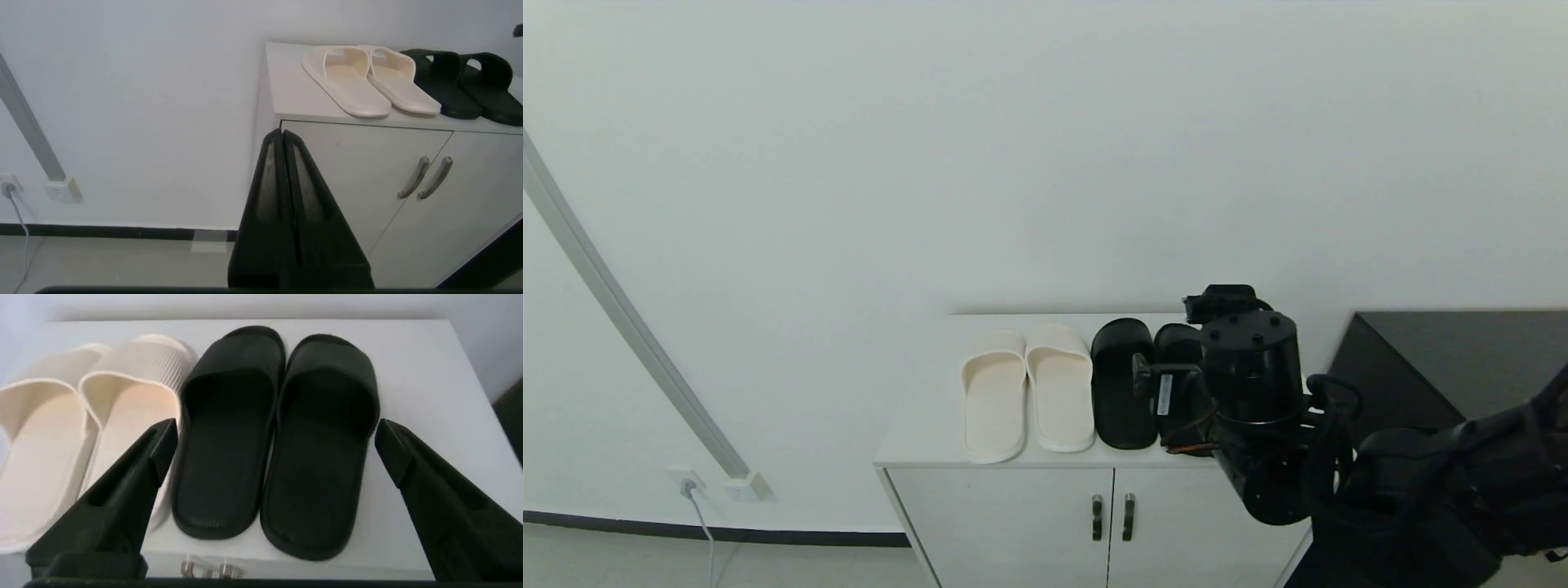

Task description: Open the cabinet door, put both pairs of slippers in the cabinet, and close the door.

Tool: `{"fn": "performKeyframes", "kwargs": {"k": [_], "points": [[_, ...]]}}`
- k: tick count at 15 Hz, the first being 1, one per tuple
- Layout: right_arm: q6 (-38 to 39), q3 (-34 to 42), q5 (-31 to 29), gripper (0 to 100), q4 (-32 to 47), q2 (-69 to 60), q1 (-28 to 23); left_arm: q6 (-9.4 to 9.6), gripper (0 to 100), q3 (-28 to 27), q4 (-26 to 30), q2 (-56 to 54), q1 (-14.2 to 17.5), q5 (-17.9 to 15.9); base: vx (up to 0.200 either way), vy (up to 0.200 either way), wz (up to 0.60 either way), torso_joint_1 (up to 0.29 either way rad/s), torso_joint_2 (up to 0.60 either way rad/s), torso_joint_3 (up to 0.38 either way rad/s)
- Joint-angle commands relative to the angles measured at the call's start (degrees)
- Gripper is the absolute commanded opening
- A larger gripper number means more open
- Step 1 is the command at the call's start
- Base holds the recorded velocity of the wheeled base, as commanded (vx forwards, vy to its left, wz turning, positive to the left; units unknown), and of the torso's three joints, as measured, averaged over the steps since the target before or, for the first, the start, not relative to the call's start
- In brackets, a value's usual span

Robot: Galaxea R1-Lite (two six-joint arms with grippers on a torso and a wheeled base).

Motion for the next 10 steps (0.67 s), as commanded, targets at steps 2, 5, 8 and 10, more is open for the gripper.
{"fn": "performKeyframes", "kwargs": {"k": [2, 5, 8, 10], "points": [[0.10, -2.58, -0.08, 100, -1.28, 7.25, -2.08, -0.02, 0, 0.01, -0.01, -0.02, 0.00, -0.01, 0.000, 0.000, 0.00, 0.000, 0.00, 0.000], [0.01, -5.21, 0.28, 100, -3.57, 12.18, -4.27, -0.02, 0, 0.01, -0.01, -0.02, 0.00, -0.01, 0.000, 0.000, 0.00, 0.000, 0.00, 0.000], [-0.16, -10.13, 0.36, 100, -3.48, 16.04, -6.30, -0.02, 0, 0.01, -0.01, -0.02, 0.00, -0.01, 0.000, 0.000, 0.00, 0.000, 0.00, 0.000], [-0.43, -12.68, 0.45, 100, -3.30, 18.42, -6.82, -0.02, 0, 0.01, -0.01, -0.02, 0.00, -0.01, 0.000, 0.000, 0.00, 0.000, 0.00, 0.000]]}}
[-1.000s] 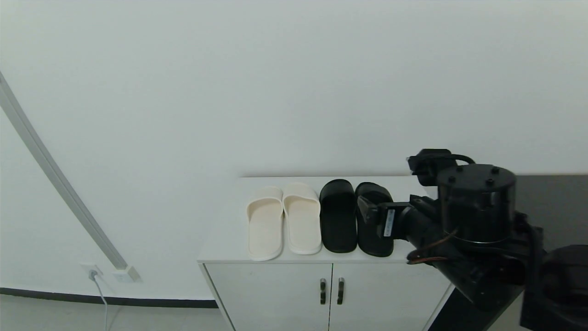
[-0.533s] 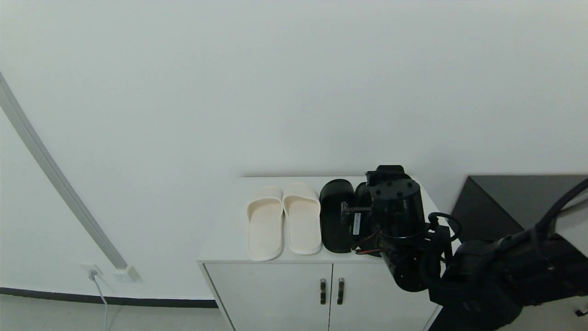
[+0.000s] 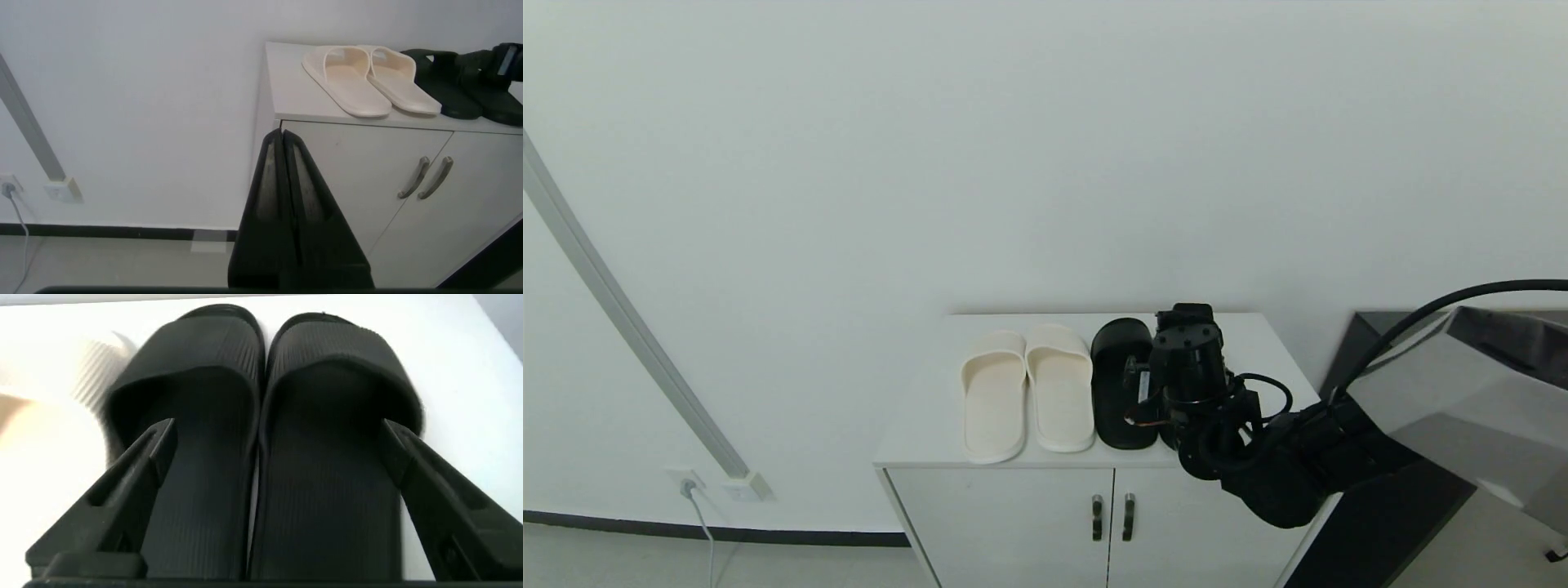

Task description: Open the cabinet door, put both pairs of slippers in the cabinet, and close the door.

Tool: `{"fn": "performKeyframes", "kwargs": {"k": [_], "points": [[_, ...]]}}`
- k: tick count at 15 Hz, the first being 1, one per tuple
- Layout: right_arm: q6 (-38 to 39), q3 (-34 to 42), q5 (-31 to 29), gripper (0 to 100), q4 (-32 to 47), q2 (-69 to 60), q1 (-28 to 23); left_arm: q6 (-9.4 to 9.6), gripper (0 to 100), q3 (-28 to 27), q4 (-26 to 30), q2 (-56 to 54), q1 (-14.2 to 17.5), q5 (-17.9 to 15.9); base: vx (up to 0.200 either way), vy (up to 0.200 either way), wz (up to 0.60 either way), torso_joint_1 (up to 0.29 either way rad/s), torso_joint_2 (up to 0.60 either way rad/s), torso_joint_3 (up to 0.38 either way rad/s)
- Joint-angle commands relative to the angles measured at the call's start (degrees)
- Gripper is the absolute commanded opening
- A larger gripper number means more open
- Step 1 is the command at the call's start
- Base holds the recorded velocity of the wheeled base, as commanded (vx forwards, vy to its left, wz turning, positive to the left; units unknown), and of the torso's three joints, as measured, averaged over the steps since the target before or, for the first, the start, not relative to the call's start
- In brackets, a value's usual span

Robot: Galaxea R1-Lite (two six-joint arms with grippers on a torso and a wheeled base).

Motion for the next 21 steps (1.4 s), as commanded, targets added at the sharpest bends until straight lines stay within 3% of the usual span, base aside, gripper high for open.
{"fn": "performKeyframes", "kwargs": {"k": [1, 14, 15, 21], "points": [[-0.48, -2.89, 0.12, 100, 0.11, 3.89, -0.55, -0.02, 0, 0.01, -0.01, -0.02, 0.00, 0.02, 0.000, 0.000, 0.00, 0.000, 0.00, 0.000], [-5.13, -20.29, 2.32, 100, 2.31, 14.53, -4.77, -0.02, 0, 0.01, 0.07, -0.02, 0.00, -0.07, 0.000, 0.000, 0.00, 0.000, 0.00, 0.000], [-5.13, -20.55, 2.32, 0, 2.31, 14.79, -4.77, -0.02, 0, 0.01, 0.07, 0.06, 0.00, -0.07, 0.000, 0.000, 0.00, 0.000, 0.00, 0.000], [-5.05, -19.94, 2.23, 0, 2.22, 13.74, -4.86, -0.10, 0, 0.01, 0.07, -0.02, 0.00, -0.07, 0.000, 0.000, 0.00, 0.000, 0.00, 0.000]]}}
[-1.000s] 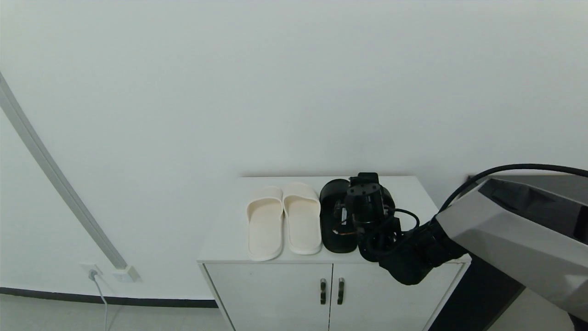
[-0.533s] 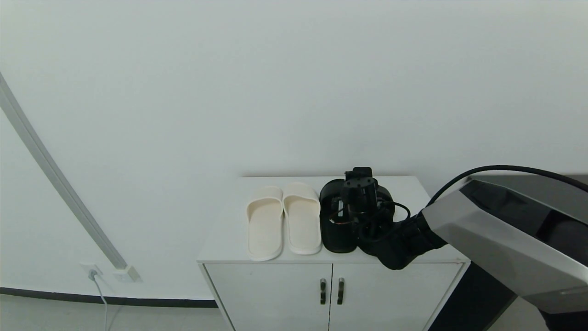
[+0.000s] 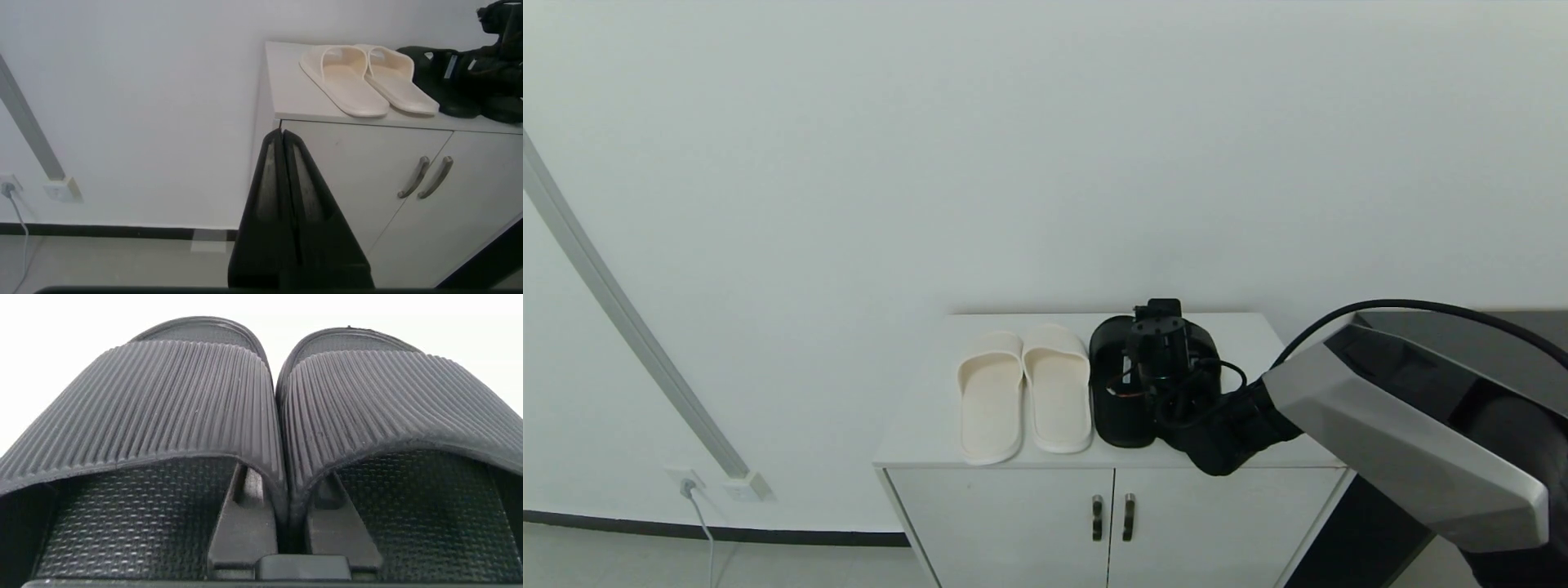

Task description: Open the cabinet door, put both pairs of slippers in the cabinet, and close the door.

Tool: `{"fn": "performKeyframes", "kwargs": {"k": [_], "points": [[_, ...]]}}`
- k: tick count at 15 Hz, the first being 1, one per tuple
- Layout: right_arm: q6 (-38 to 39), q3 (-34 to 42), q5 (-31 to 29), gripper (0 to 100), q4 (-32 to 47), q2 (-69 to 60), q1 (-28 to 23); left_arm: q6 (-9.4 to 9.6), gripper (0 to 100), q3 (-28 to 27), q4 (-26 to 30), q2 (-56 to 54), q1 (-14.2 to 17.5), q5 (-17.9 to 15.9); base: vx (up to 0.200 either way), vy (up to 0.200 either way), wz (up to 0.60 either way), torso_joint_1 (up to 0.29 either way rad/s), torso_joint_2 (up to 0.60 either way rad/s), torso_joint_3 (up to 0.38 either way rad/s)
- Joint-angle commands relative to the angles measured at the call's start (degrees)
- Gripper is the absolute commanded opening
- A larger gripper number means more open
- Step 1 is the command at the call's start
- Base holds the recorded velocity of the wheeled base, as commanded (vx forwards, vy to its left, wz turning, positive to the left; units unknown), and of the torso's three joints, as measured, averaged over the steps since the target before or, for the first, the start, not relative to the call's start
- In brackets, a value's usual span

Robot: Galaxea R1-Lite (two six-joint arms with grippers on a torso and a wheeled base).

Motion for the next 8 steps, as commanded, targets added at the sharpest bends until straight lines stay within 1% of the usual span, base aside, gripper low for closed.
{"fn": "performKeyframes", "kwargs": {"k": [1, 5, 7, 8], "points": [[-0.01, 0.42, 0.02, 0, 0.00, -1.22, 0.01, -0.06, 0, 0.01, 0.00, 0.00, 0.00, 0.02, 0.000, 0.000, 0.00, 0.000, 0.00, 0.000], [-0.45, 6.13, 0.28, 0, 0.09, -8.43, 0.01, -0.06, 0, 0.01, 0.00, 0.00, -0.09, 0.02, 0.000, 0.000, 0.00, 0.000, 0.00, 0.000], [-2.56, 12.98, 3.18, 0, -0.26, -14.67, 0.45, -0.06, 0, 0.01, 0.00, 0.00, 0.00, 0.02, 0.000, 0.000, 0.00, 0.000, 0.00, 0.000], [-3.35, 17.55, 5.90, 0, -0.35, -18.71, 0.71, -0.06, 0, 0.01, 0.00, 0.00, 0.00, 0.02, 0.000, 0.000, 0.00, 0.000, 0.00, 0.000]]}}
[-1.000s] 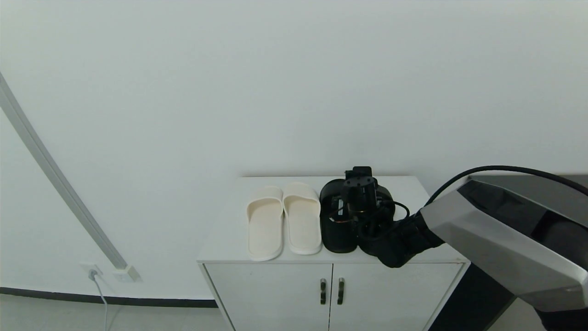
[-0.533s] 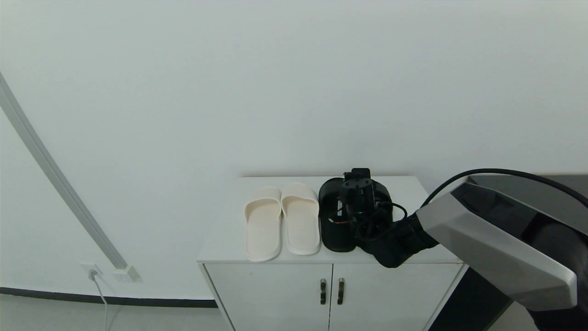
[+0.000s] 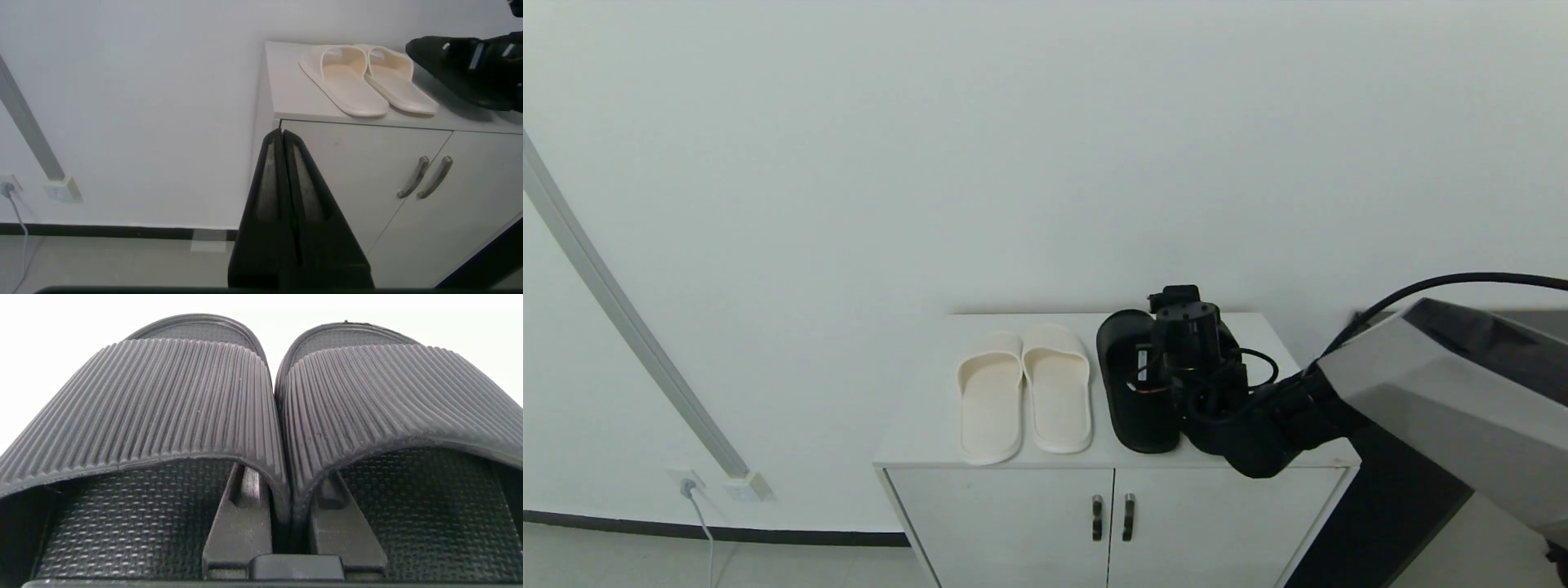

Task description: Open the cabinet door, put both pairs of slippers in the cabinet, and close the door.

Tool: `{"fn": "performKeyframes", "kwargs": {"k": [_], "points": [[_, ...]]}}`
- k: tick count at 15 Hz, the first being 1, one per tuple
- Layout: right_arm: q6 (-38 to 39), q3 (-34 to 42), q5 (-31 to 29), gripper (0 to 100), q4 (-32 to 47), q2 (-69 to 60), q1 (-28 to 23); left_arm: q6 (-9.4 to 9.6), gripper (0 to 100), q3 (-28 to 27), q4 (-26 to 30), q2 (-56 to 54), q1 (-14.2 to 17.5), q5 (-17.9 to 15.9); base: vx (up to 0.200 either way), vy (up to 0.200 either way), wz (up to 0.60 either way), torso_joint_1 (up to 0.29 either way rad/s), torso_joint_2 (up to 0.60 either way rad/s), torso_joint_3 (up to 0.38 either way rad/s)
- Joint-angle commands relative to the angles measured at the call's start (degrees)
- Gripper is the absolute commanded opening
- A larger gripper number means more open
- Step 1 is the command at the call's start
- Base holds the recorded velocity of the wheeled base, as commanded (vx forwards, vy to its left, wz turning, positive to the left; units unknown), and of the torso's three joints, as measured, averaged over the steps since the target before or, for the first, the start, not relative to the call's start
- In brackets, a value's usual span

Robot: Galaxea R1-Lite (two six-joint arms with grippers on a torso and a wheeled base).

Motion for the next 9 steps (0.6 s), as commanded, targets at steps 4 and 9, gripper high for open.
{"fn": "performKeyframes", "kwargs": {"k": [4, 9], "points": [[-3.81, 23.79, 17.07, 0, -2.67, -22.13, 1.33, 0.07, 0, 0.01, 0.00, 0.00, 0.00, -0.01, 0.000, 0.000, 0.00, 0.000, 0.00, 0.000], [-9.17, 38.81, 33.76, 0, -10.93, -32.23, 2.30, 0.07, 0, 0.01, 0.00, 0.00, 0.00, -0.01, 0.000, 0.000, 0.00, 0.000, 0.00, 0.000]]}}
